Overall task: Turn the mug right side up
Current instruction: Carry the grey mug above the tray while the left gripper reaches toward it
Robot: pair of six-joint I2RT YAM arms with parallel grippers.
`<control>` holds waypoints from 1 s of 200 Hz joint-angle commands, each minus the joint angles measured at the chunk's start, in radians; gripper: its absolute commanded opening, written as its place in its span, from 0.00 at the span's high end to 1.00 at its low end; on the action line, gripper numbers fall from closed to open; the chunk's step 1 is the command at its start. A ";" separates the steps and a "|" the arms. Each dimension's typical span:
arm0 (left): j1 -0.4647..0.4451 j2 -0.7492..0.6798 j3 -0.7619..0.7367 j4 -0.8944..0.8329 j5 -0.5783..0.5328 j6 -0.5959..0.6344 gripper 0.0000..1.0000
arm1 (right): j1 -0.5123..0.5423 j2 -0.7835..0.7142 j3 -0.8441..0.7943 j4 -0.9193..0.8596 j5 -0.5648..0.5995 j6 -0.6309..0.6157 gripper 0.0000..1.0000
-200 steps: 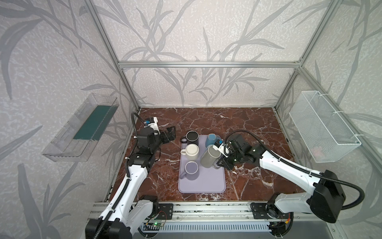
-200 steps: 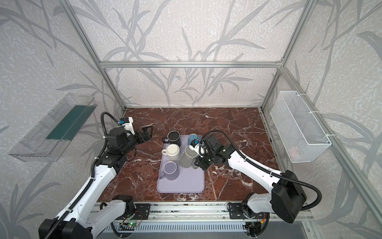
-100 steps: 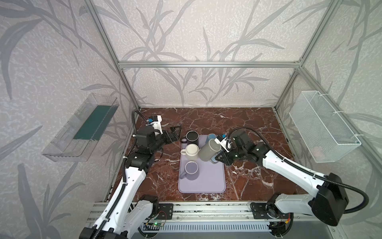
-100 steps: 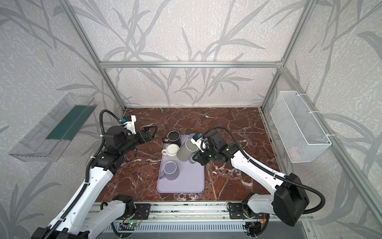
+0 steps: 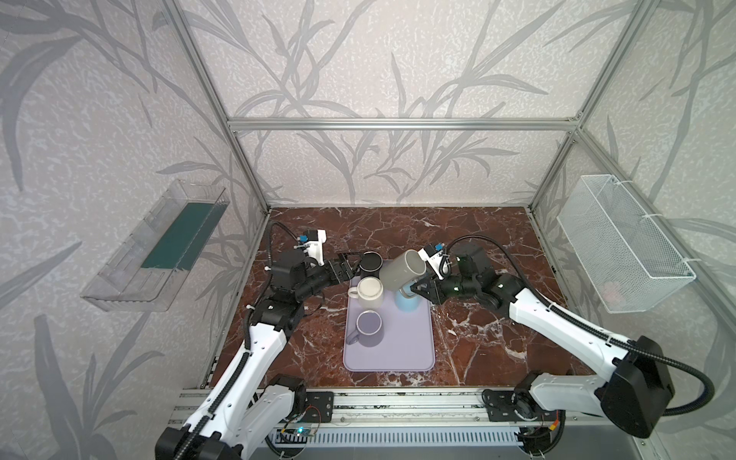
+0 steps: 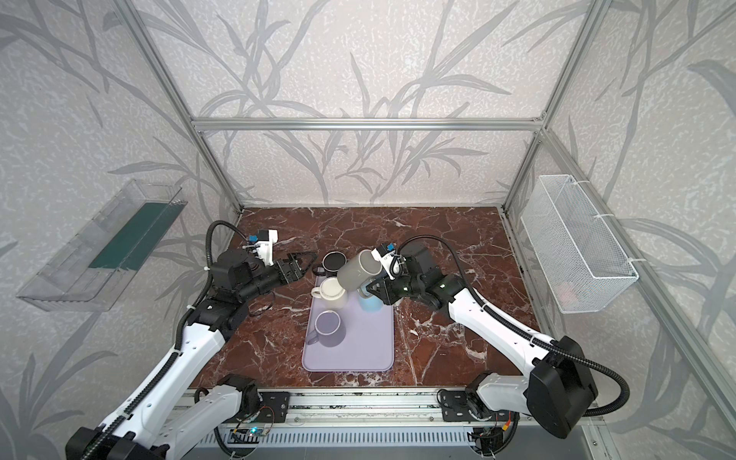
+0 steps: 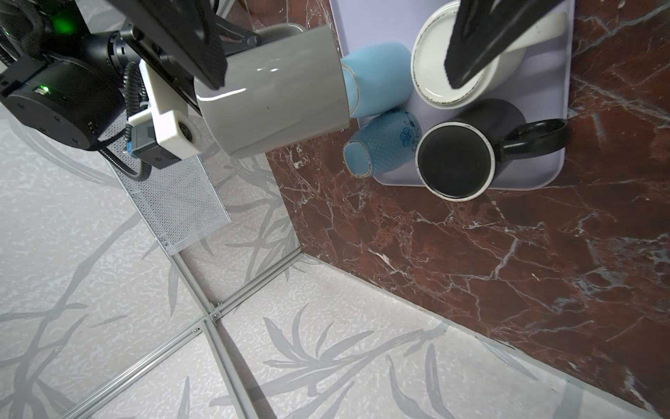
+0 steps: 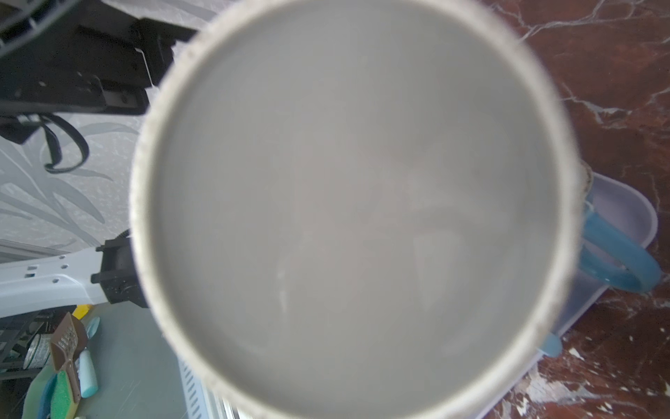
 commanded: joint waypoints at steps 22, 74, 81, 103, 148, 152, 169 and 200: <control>-0.007 0.030 -0.013 0.107 0.113 -0.079 0.05 | -0.021 0.019 0.062 0.201 -0.047 0.048 1.00; -0.011 0.082 -0.054 0.260 0.195 -0.189 0.08 | -0.053 0.053 0.105 0.290 -0.053 0.090 1.00; -0.012 0.086 -0.060 0.278 0.204 -0.199 0.08 | -0.056 0.064 0.115 0.306 -0.060 0.099 1.00; -0.014 0.103 -0.070 0.340 0.227 -0.228 0.09 | -0.059 0.099 0.154 0.347 -0.070 0.118 1.00; -0.027 0.162 -0.104 0.537 0.261 -0.308 0.14 | -0.065 0.156 0.206 0.426 -0.123 0.168 1.00; -0.029 0.171 -0.106 0.557 0.262 -0.319 0.14 | -0.066 0.160 0.207 0.436 -0.127 0.177 1.00; -0.032 0.220 -0.117 0.659 0.270 -0.364 0.14 | -0.071 0.175 0.215 0.482 -0.150 0.212 1.00; -0.034 0.330 -0.115 0.871 0.295 -0.469 0.18 | -0.075 0.200 0.231 0.552 -0.182 0.264 1.00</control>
